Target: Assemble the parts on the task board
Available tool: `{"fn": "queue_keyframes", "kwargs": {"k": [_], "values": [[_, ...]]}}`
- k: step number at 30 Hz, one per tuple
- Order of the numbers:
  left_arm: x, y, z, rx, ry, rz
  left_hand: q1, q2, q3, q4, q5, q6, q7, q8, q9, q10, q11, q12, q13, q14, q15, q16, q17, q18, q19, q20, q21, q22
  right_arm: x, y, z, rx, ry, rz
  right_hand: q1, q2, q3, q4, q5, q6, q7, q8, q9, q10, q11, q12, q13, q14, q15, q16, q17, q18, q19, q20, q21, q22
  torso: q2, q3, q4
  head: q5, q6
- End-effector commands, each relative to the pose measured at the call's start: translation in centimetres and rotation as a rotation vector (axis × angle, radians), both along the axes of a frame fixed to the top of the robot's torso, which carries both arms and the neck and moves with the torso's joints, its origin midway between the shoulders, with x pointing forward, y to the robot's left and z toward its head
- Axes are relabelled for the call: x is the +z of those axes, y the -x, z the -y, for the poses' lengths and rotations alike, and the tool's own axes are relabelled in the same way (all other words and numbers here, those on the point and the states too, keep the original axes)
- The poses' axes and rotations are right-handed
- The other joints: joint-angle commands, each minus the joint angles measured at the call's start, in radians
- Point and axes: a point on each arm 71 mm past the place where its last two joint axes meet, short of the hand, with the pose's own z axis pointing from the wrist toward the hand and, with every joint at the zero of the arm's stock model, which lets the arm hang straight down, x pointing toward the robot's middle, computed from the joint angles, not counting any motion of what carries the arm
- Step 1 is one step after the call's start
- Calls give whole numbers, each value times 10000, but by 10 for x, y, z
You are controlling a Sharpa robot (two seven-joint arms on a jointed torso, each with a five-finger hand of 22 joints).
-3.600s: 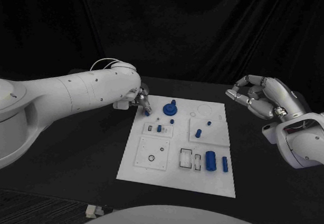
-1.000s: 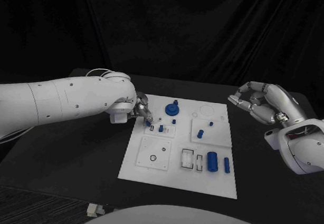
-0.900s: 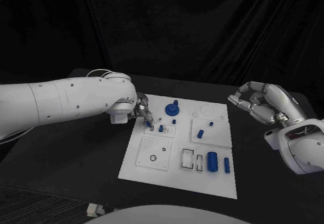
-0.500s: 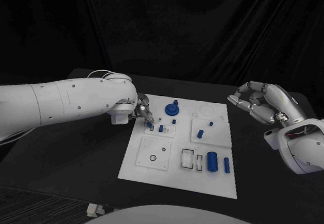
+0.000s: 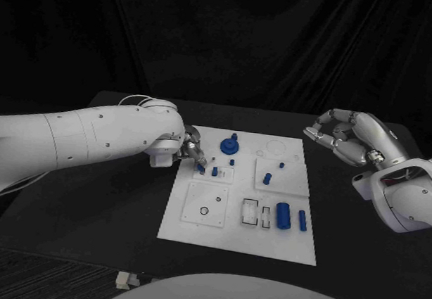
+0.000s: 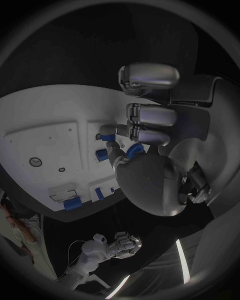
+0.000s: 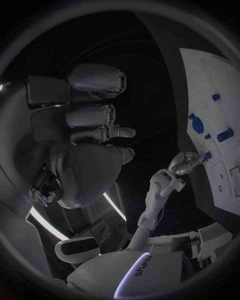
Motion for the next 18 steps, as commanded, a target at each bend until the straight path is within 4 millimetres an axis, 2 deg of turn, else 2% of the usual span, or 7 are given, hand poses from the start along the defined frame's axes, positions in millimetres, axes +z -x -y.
{"fn": "queue_keyframes", "kwargs": {"k": [1,18], "values": [[-2,0,2,-129,153,-31,-27,67,287,-252,33,-5,-86,52,18,1061,-56,35,2635,1056,-69,26,2635,80,-88,-14,-74,2032,-1,0,1,-95,51,-92,123,-6,-14,-39,56,60,-30,49,-8,1049,-94,-67,2611,767,-73,-58,1289,80,-16,-87,-43,1795,-1,-1,4,-13,-2],[-8,2,2,-175,181,-165,-28,75,302,-257,33,-7,-86,54,23,1061,-57,35,2635,1056,-71,26,2635,77,-81,-16,-65,2035,-2,0,1,-110,77,-182,126,-3,-18,-29,55,65,-29,52,-12,1049,-93,-67,2611,766,-74,-61,1285,81,-19,-87,-52,1793,-2,-3,2,-8,-2]]}}
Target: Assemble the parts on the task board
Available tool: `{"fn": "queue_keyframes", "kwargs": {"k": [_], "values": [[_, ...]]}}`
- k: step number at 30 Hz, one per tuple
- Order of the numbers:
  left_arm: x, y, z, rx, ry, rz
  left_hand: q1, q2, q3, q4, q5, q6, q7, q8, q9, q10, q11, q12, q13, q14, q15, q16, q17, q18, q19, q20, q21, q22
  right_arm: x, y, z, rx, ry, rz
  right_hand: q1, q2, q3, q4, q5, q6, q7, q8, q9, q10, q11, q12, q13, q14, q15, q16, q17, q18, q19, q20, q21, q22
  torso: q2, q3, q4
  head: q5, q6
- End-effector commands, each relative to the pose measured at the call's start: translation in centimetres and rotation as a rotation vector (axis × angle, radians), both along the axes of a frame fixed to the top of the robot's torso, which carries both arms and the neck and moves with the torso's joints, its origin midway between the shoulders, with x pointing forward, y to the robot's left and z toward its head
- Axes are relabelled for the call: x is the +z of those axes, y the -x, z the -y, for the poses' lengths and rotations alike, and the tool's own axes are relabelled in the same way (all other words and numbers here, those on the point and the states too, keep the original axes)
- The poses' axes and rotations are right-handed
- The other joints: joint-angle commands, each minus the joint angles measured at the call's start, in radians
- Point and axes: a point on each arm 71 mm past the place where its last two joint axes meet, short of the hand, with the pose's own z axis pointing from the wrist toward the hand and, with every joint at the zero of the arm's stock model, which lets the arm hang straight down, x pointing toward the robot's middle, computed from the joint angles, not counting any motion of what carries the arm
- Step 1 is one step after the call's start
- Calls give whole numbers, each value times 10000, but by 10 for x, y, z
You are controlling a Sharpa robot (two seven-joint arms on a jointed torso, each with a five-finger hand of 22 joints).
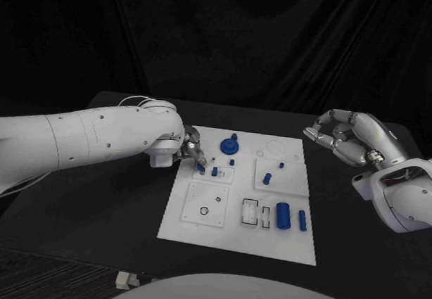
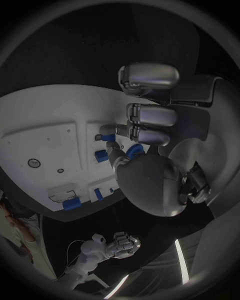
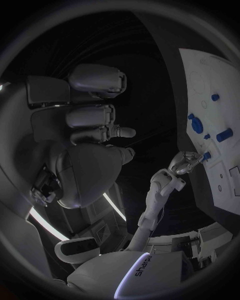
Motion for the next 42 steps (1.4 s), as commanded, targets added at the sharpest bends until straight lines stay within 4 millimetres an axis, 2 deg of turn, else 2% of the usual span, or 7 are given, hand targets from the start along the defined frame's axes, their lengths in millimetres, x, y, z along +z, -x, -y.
{"fn": "queue_keyframes", "kwargs": {"k": [1,39,40,42], "values": [[-5,4,3,-200,62,-179,8,111,163,-119,36,11,-76,31,-6,1062,-57,35,2635,1056,-71,26,2635,78,-81,-16,-26,2036,-2,0,1,-103,55,-132,127,-2,-18,-28,55,65,-29,52,-13,1049,-93,-33,2599,768,-78,-61,1286,81,16,-52,-52,1795,3,1,2,4,-2],[-8,6,0,-284,-57,-417,17,108,210,-163,32,-9,-76,36,13,1062,-61,35,2635,1056,-76,26,2635,90,-112,-21,-75,2019,-4,0,1,-174,93,-285,134,8,-28,-13,52,77,-28,58,-24,1049,-92,-33,2599,762,-78,-78,1256,85,8,-53,-76,1788,-1,3,-5,18,-2],[-8,6,0,-284,-52,-412,-4,105,212,-166,-36,-24,-71,37,24,1062,-54,35,2635,1056,-76,26,2635,89,-112,-21,-76,2019,-4,0,1,-176,94,-288,134,8,-28,-13,52,77,-28,58,-24,1049,-92,-33,2599,762,-78,-78,1256,85,8,-53,-76,1788,0,2,-6,21,-2],[-8,6,0,-283,-47,-407,-100,125,185,-141,-439,-60,-69,44,60,1062,-49,35,2635,1056,-68,26,2635,91,-121,-19,-96,2014,-4,0,1,-179,95,-294,136,18,-31,-8,50,82,-28,60,-29,1049,-93,-33,2599,764,-78,-73,1264,86,6,-54,-82,1787,-2,3,-4,20,-2]]}}
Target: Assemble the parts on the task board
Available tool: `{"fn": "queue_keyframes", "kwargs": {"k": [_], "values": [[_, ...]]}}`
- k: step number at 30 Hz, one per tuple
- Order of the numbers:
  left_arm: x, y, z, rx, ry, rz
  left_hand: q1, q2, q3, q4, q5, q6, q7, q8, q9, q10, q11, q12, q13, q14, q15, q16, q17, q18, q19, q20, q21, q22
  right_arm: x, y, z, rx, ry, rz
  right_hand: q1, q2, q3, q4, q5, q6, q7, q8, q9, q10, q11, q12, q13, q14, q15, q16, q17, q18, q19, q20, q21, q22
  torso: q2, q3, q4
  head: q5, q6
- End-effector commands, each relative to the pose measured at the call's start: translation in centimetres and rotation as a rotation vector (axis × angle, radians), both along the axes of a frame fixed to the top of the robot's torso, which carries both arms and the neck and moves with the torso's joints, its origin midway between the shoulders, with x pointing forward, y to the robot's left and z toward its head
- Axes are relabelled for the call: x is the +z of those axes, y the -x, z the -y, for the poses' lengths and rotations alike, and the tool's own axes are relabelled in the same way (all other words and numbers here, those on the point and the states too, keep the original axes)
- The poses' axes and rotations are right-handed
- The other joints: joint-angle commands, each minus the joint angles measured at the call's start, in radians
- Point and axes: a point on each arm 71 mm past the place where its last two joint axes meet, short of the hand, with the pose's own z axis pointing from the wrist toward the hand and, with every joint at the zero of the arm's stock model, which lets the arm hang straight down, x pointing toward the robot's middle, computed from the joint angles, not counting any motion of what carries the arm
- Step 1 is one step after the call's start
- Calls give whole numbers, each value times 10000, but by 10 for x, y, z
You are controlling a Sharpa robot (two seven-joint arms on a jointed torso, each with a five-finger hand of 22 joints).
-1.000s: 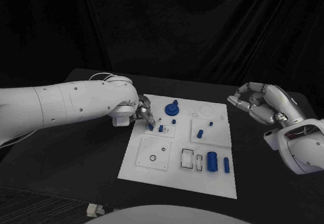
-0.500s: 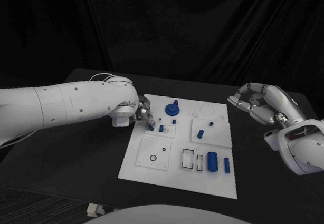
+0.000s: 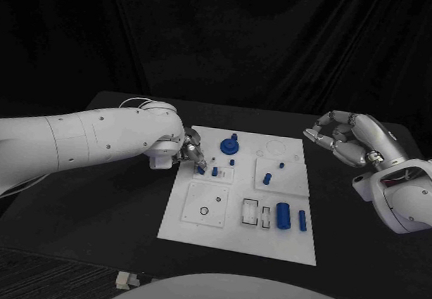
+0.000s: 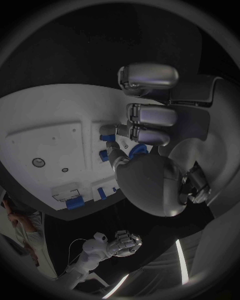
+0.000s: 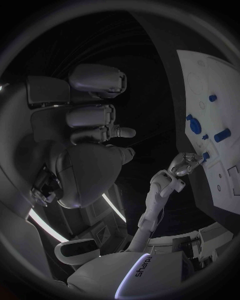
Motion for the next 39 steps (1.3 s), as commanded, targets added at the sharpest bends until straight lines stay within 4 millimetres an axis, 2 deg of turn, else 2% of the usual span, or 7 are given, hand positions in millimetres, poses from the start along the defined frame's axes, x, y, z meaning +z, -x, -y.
{"fn": "queue_keyframes", "kwargs": {"k": [1,3,4,5,10,32,39], "values": [[-5,3,0,-120,-65,-202,-132,66,129,-96,-499,-84,-51,36,70,1062,-48,35,2635,1056,-67,26,2629,94,-90,19,-68,2012,-2,0,1,-117,56,-126,103,-14,-31,-8,51,56,-3,60,-14,1051,-94,-32,2593,778,-52,-33,1264,86,6,-54,-42,1790,0,1,1,7,-2],[-5,3,0,-118,-64,-200,-257,100,-29,6,-868,-82,-61,37,81,1062,-49,35,2635,1056,-65,26,2629,96,-98,23,-86,2008,-2,0,1,-117,57,-132,103,-14,-31,-8,51,56,-3,60,-14,1051,-94,-32,2593,778,-52,-33,1264,86,6,-54,-42,1790,3,0,0,9,-2],[-5,3,0,-120,-68,-205,-357,158,-205,128,-1455,-81,-75,22,75,1062,-55,35,2635,1056,-68,26,2629,94,-94,29,-89,2010,-2,0,1,-117,57,-135,103,-14,-31,-8,51,56,-3,60,-14,1051,-94,-32,2593,778,-52,-33,1264,86,6,-54,-42,1790,2,1,1,4,-2],[-5,3,0,-122,-73,-211,-424,167,-309,201,-1687,-77,-68,13,69,1062,-49,35,2635,1056,-62,26,2629,97,-99,25,-98,2007,-2,0,1,-118,57,-136,103,-14,-31,-8,51,56,-3,60,-14,1051,-94,-32,2593,778,-52,-33,1264,86,6,-54,-42,1790,5,1,0,0,-2],[-6,3,0,-141,-111,-263,-639,225,-960,554,-2307,-91,-32,-83,-1,1062,-18,35,2635,1056,-40,26,2629,97,-100,44,-116,2007,-2,0,1,-119,56,-132,104,-10,-33,-7,50,58,-3,61,-17,1051,-94,-32,2593,778,-52,-32,1266,87,5,-54,-46,1789,0,1,0,-13,-2],[-10,4,-3,-119,-358,-513,-1059,320,-2396,1411,-2957,-295,79,46,199,1062,82,35,2635,1056,44,26,2629,97,-88,115,-128,2011,-3,0,0,-98,69,-183,103,-9,-39,-5,46,59,-2,61,-21,1051,-94,-32,2593,778,-53,-31,1266,86,7,-55,-41,1791,5,-2,2,-13,-2],[-10,4,-5,-59,-323,-466,-1142,452,-3180,1811,-3254,-780,50,1113,1403,1062,67,35,2635,1056,44,26,2629,92,-60,125,-101,2021,-3,1,1,-99,74,-200,103,-9,-39,-5,46,59,-2,61,-21,1051,-94,-32,2593,778,-53,-31,1266,86,7,-55,-41,1791,-2,1,3,-8,-2]]}}
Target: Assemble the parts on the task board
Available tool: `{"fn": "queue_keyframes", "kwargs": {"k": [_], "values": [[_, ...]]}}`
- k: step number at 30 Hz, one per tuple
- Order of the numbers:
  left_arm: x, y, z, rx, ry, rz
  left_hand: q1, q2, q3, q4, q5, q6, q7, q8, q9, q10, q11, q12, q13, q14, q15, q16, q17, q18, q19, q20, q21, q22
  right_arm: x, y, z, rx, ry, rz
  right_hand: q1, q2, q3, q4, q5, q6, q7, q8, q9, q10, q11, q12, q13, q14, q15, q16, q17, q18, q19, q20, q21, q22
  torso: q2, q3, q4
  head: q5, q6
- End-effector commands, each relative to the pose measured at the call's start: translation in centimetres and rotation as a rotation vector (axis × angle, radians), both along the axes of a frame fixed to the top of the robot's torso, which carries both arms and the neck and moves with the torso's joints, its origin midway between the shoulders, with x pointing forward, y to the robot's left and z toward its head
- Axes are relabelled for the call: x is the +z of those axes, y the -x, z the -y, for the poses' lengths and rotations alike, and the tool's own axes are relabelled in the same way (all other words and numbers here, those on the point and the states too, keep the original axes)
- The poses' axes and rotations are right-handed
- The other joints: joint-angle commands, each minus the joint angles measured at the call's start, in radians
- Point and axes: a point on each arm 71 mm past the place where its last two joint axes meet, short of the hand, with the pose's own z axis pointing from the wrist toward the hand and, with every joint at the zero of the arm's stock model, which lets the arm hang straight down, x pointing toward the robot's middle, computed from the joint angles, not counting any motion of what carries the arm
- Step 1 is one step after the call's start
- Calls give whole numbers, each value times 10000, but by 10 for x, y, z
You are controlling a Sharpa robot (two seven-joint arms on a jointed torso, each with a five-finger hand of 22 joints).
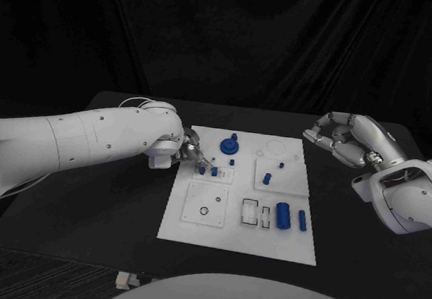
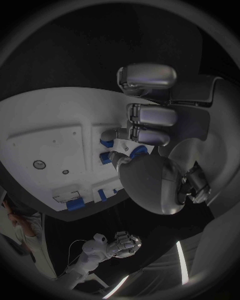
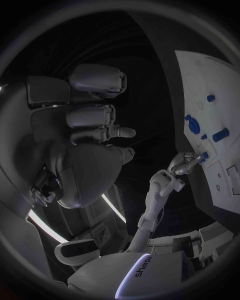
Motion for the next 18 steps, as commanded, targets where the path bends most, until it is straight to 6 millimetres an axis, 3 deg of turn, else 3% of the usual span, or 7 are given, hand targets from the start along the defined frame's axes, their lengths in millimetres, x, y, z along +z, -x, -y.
{"fn": "queue_keyframes", "kwargs": {"k": [1,5,10,15,18], "values": [[-8,5,-3,-38,-142,-270,-74,79,-279,144,-45,-208,-28,448,508,1061,61,35,2635,1055,38,26,2632,91,3,61,-7,2023,-2,0,1,-94,52,-94,84,-6,-39,-5,46,64,-8,61,-12,1029,-72,-66,2606,768,-45,-32,1267,86,7,-55,-41,1786,1,1,3,-3,-2],[-5,4,-6,164,243,173,-82,64,-638,367,86,-368,-69,948,1061,1061,22,35,2635,1055,5,26,2632,60,97,33,122,2065,-1,1,2,-111,48,-78,84,-12,-56,-6,42,61,-6,58,-23,1029,-71,-66,2606,768,-45,-34,1264,87,6,-56,-48,1785,-1,-2,0,-39,-2],[6,1,-14,461,1137,1241,-48,10,-986,595,180,-486,-110,1276,1416,1061,-2,35,2635,1055,-35,26,2632,25,204,-2,270,2112,-1,2,4,-157,29,-23,84,-15,-59,-6,41,57,-5,55,-26,1029,-71,-66,2606,766,-46,-39,1255,87,5,-56,-50,1784,1,0,3,-77,-2],[37,-10,-19,254,2232,3211,-183,-93,-1557,959,226,-752,-69,1388,1604,1061,8,35,2635,1055,-26,26,2632,10,246,-9,335,2130,0,2,6,-214,16,18,84,-23,-69,-7,42,42,-2,42,-37,1029,-70,-66,2606,767,-45,-38,1257,85,8,-56,-45,1786,-3,-1,1,-117,-2],[64,-18,-17,-278,3138,4757,-70,-60,-1789,959,415,-908,-47,1497,1734,1061,31,35,2635,1055,-2,26,2632,17,218,7,307,2119,0,2,6,-239,22,1,84,-23,-71,-6,42,40,-1,40,-39,1029,-69,-66,2606,768,-45,-33,1266,83,12,-56,-36,1789,-3,1,2,-140,-2]]}}
